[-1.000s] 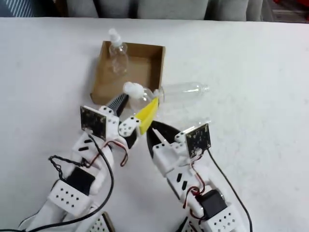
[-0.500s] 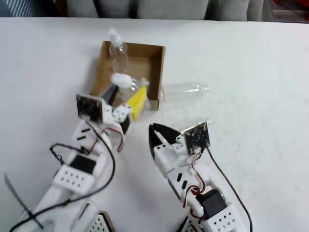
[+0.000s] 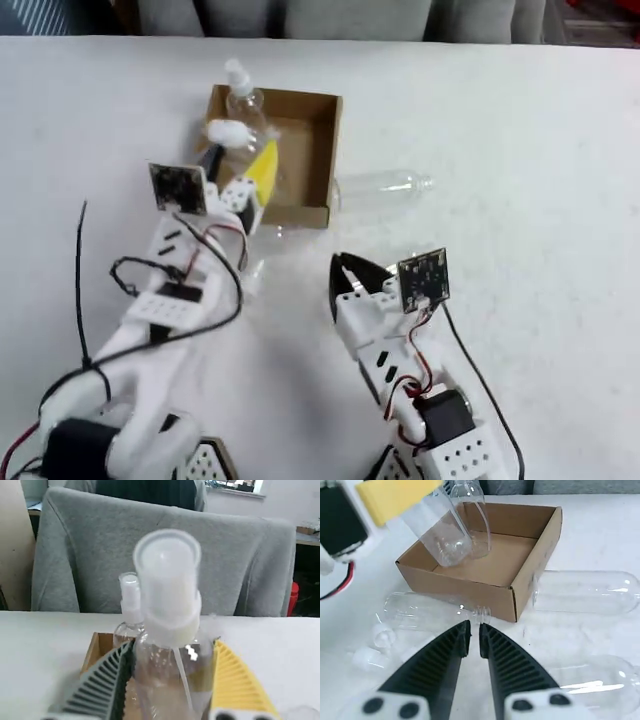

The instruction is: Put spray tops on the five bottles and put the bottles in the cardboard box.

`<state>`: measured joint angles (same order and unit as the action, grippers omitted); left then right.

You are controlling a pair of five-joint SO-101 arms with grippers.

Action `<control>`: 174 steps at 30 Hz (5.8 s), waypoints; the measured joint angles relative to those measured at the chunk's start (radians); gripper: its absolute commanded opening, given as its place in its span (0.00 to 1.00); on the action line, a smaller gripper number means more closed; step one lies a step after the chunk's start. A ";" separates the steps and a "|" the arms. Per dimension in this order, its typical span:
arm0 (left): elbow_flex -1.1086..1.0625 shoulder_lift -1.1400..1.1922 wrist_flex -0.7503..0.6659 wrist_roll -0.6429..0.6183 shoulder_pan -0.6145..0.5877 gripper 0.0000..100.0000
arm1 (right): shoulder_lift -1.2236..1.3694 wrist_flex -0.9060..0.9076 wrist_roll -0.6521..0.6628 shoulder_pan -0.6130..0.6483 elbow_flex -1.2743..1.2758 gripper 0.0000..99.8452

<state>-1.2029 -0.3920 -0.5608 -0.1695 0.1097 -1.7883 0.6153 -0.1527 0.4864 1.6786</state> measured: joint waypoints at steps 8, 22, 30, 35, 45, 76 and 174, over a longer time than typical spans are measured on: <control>0.226 0.252 -0.005 0.002 -0.087 0.02 | 0.000 0.000 0.000 0.000 0.003 0.02; 0.459 0.594 -0.005 0.092 -0.097 0.02 | 0.000 0.000 0.000 0.000 0.003 0.02; 0.463 0.698 -0.114 0.100 -0.098 0.02 | 0.000 0.000 0.000 0.000 0.003 0.02; 0.493 0.729 -0.126 0.100 -0.098 0.02 | 0.000 0.000 0.000 0.000 0.003 0.02; 0.523 0.789 -0.133 0.164 -0.100 0.02 | 0.000 0.000 0.000 0.000 0.003 0.02; 0.539 0.818 -0.155 0.209 -0.098 0.18 | 0.000 0.000 0.000 0.000 0.003 0.02; -0.292 -0.651 1.089 0.436 -0.453 0.11 | 0.103 0.127 0.127 -0.198 -0.020 0.01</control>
<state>-1.4945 -1.0426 0.5286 0.2662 -0.3429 -1.6855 0.7426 -0.0253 0.2885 1.6586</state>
